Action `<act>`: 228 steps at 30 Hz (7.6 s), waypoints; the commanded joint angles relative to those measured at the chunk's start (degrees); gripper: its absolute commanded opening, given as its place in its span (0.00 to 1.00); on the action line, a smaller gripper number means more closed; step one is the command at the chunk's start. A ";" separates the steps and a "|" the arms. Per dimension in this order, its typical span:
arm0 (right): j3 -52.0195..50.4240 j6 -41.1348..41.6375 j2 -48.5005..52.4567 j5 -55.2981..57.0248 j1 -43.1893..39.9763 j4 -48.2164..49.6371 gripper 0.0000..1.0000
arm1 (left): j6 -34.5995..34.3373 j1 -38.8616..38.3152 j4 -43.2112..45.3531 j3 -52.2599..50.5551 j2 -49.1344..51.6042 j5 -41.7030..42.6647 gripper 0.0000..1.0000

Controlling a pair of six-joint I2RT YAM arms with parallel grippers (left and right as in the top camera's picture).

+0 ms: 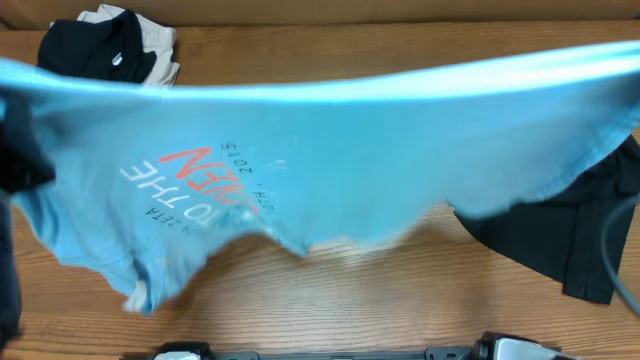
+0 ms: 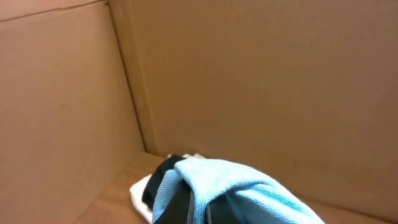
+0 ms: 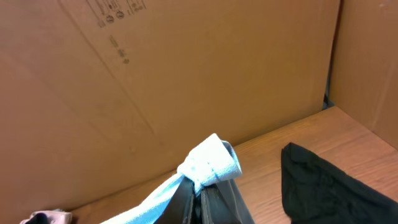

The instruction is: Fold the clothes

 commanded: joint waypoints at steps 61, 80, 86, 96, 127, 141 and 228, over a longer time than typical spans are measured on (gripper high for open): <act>-6.99 -7.69 33.64 -9.29 -1.60 -9.66 0.04 | -3.72 5.75 -25.55 8.11 40.06 17.20 0.04; -52.15 -6.49 0.09 -8.20 -1.90 -5.31 0.04 | -12.11 1.36 -25.53 -34.91 5.90 15.82 0.04; -62.03 -4.76 -10.84 -8.22 -2.91 -4.94 0.04 | -18.45 1.16 -25.27 -46.23 -9.60 15.43 0.04; -69.33 -4.63 -11.63 -8.26 -2.78 -1.40 0.04 | -19.39 1.22 -21.88 -54.64 -17.64 12.66 0.04; -83.41 -1.33 19.06 -11.26 3.39 34.49 0.14 | -19.12 1.36 14.05 -69.72 25.53 4.11 0.21; -83.30 -1.42 19.04 -11.96 3.39 38.21 0.08 | -15.30 2.84 24.79 -64.24 27.12 2.36 0.04; -66.36 -18.16 39.39 -9.33 9.73 53.86 0.35 | 0.59 -0.17 17.77 -41.44 32.87 27.67 0.66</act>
